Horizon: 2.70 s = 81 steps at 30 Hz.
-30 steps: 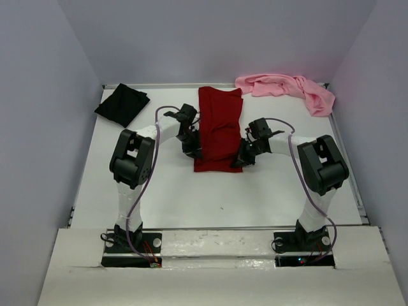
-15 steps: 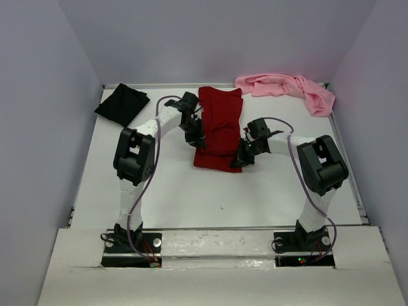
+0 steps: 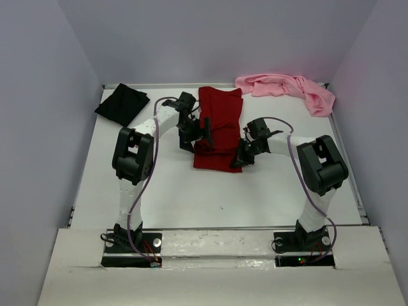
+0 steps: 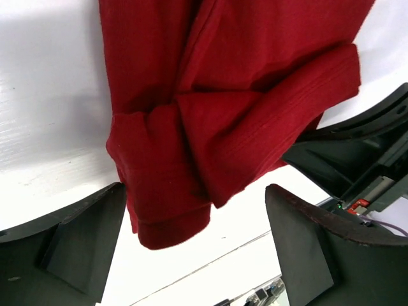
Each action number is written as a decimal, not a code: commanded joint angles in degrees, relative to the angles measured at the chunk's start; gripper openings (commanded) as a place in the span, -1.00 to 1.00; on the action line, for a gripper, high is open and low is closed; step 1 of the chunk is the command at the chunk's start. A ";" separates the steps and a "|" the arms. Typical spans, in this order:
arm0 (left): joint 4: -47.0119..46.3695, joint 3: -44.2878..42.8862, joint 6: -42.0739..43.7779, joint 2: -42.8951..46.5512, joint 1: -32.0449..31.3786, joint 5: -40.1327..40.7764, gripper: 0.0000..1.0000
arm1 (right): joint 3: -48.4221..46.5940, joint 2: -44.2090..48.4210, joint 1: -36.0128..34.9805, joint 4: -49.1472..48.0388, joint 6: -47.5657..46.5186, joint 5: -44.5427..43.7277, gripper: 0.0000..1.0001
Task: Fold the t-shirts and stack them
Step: Fold the tshirt
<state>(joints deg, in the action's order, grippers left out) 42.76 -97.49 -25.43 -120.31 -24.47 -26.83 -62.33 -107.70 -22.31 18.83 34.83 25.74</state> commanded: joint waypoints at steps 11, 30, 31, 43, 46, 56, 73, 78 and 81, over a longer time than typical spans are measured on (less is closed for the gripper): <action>-3.21 -0.15 1.34 9.91 0.56 1.43 0.98 | 0.27 -3.83 -1.60 4.90 -2.84 -5.52 -1.00; -14.02 22.60 -3.83 23.10 0.21 -13.60 -1.00 | -0.87 -5.15 -1.60 5.96 -3.36 -5.52 -1.00; -14.81 23.05 -4.45 23.19 -0.14 -14.04 -1.00 | -0.87 -5.24 -1.60 5.96 -3.45 -5.52 -1.00; -30.95 34.28 -15.07 25.74 -0.67 -16.33 -1.00 | -0.87 -4.80 -1.60 6.04 -3.28 -5.79 -1.00; -36.24 37.28 -18.50 25.83 -0.93 -15.10 -1.00 | -1.13 -4.71 -1.60 6.22 -3.28 -5.96 -1.00; -42.41 36.24 -19.31 21.70 -2.95 -10.70 -1.00 | -1.04 -4.45 -1.60 6.31 -3.19 -5.87 -1.00; -28.53 22.70 -6.21 12.30 -10.42 5.91 -1.00 | -0.87 -4.27 -1.60 6.57 -3.28 -6.22 -1.00; -27.47 21.47 -4.37 11.50 -11.04 9.85 -1.00 | -0.69 -4.27 -1.60 6.57 -3.19 -6.31 -1.00; -26.94 21.12 -2.79 11.50 -11.74 15.21 -1.00 | -0.69 -4.45 -1.60 6.48 -3.10 -6.14 -1.00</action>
<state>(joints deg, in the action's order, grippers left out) 14.31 -73.56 -31.53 -109.08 -35.46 -18.11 -64.58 -109.25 -22.59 20.93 34.22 26.30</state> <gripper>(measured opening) 0.011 0.009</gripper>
